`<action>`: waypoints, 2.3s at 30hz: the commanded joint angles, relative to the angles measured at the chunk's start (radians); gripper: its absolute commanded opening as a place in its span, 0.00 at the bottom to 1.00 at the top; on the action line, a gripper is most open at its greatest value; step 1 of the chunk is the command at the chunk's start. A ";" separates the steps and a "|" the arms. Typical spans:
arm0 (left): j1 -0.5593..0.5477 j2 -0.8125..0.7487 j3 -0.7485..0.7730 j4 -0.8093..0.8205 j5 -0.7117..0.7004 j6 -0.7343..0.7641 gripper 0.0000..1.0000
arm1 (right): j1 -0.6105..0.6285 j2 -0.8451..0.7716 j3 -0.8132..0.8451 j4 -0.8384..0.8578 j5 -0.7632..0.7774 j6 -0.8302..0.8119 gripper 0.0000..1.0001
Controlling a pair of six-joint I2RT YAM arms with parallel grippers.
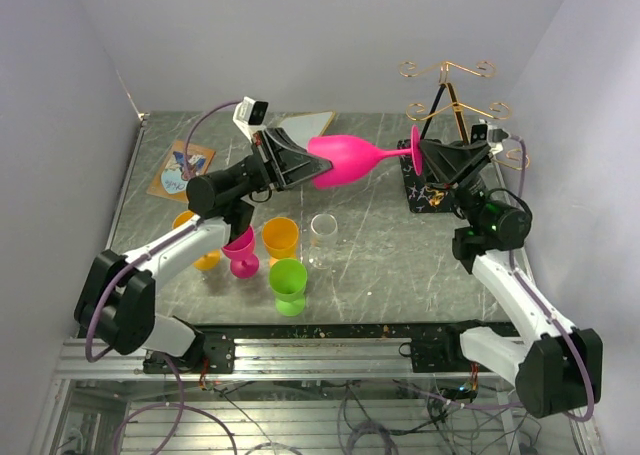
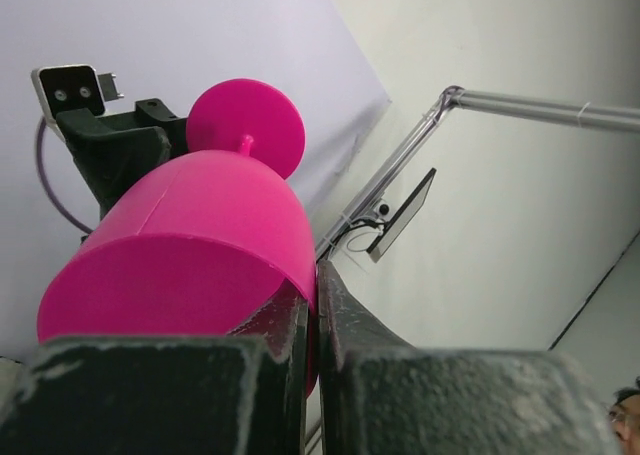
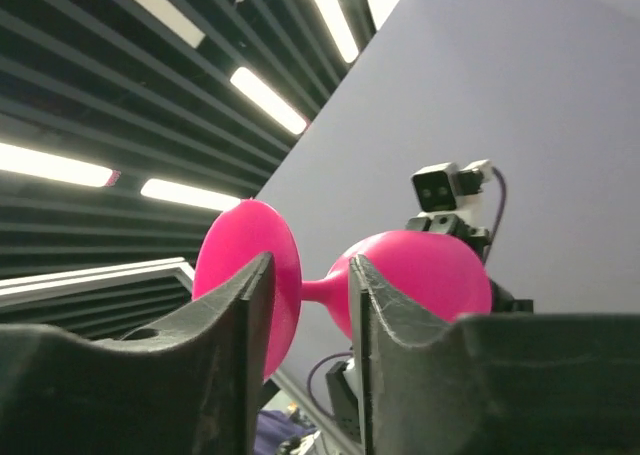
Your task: Take the wine glass off the wine glass rack
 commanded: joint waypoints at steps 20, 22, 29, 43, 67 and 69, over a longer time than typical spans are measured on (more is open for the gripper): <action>-0.139 -0.389 0.035 -1.469 -0.268 0.940 0.07 | 0.005 -0.373 0.291 -1.279 0.701 -1.206 1.00; -0.238 -0.353 0.102 -1.618 -0.360 1.010 0.07 | 0.005 -0.386 0.297 -1.277 0.722 -1.236 1.00; -0.509 -0.179 0.261 -1.853 -0.614 1.135 0.07 | 0.005 -0.411 0.298 -1.271 0.748 -1.295 1.00; -0.714 0.153 0.513 -2.296 -1.016 1.221 0.07 | 0.005 -0.467 0.253 -1.256 0.759 -1.325 1.00; -0.709 0.269 0.507 -2.426 -0.992 1.254 0.15 | 0.021 -0.471 0.229 -1.226 0.740 -1.357 0.99; -0.707 0.278 0.516 -2.431 -0.996 1.253 0.18 | 0.023 -0.473 0.219 -1.219 0.723 -1.352 0.99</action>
